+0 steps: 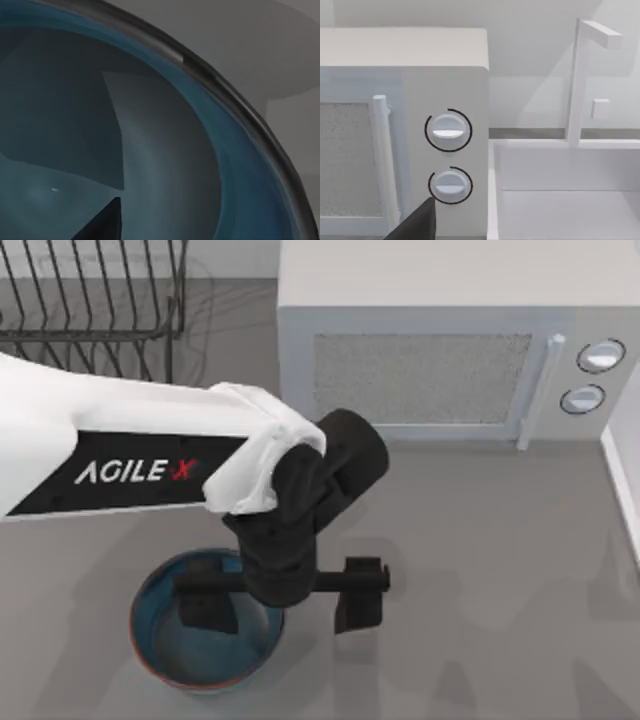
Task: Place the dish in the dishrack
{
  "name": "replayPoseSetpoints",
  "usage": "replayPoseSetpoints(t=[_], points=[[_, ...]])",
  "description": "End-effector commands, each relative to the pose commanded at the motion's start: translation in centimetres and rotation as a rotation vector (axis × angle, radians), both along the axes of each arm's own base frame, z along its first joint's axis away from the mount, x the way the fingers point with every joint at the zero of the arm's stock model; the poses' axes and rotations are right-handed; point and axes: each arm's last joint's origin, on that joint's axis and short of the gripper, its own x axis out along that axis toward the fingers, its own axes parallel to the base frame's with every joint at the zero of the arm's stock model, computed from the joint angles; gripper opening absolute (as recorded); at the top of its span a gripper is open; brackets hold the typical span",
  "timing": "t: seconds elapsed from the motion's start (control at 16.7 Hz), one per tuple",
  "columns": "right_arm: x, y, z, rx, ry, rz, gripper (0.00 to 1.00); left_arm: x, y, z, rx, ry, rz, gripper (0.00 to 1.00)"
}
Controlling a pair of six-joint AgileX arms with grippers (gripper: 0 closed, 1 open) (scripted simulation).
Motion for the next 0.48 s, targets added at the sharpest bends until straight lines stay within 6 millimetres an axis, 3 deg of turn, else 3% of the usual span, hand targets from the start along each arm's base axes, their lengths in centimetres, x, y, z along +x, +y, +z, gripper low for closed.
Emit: replayPoseSetpoints(t=[0.48], points=[[0.0, 0.0, 0.0, 0.0, 0.0, 0.0, 1.0, 0.0, 0.0, 0.0, 0.0, 0.0, 0.0, 0.25]])
